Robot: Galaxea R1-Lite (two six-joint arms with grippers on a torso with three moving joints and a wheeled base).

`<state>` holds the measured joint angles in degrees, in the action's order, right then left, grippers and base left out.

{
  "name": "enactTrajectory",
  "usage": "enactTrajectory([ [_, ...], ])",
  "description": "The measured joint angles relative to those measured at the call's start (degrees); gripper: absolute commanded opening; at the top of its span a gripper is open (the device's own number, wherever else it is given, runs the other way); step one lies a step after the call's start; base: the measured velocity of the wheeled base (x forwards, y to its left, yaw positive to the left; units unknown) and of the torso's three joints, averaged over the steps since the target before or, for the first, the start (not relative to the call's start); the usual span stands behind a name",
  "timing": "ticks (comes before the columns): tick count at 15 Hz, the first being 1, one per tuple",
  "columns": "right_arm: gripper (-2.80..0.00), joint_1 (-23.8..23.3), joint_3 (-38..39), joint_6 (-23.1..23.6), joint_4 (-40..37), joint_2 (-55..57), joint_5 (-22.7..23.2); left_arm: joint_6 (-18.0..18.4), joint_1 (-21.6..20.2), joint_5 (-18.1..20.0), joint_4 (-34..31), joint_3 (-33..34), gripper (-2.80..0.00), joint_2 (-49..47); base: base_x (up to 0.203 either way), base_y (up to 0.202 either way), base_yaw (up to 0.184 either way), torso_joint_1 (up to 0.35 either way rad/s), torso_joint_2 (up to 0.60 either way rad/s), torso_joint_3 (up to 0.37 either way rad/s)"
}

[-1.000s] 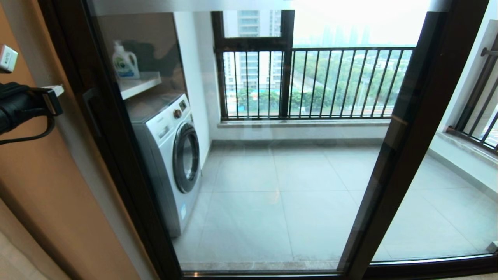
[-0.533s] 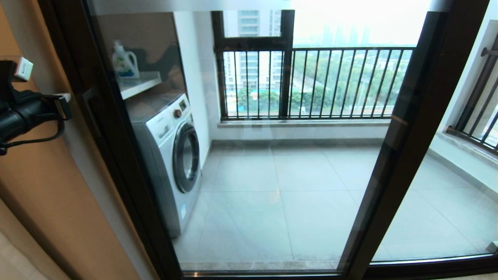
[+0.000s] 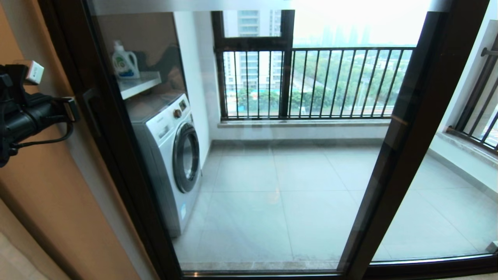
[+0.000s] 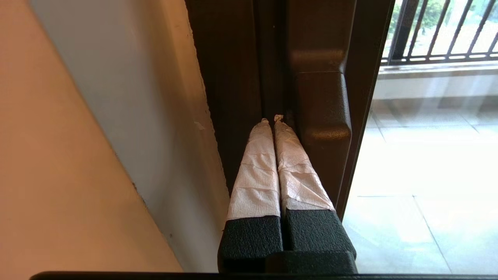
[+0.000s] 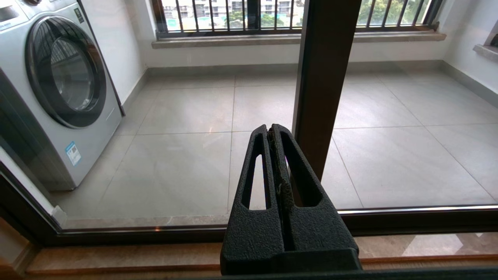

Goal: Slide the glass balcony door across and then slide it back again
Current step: Open the slid door

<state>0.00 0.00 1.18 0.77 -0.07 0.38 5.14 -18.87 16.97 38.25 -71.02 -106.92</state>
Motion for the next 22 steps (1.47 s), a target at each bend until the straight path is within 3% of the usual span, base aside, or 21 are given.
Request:
enactTrajectory([
  [5,-2.80,0.0,0.0,0.0,0.0,0.0,0.0,0.0,3.4,-0.8,0.1,0.5,-2.80,0.1,0.000,0.000,0.000,0.000,0.00,0.000],
  [22,-2.80,0.0,0.0,0.0,0.0,0.0,0.0,0.2,9.2,-0.5,-0.5,2.5,-2.80,2.2,0.000,0.000,0.000,0.000,0.00,0.000],
])
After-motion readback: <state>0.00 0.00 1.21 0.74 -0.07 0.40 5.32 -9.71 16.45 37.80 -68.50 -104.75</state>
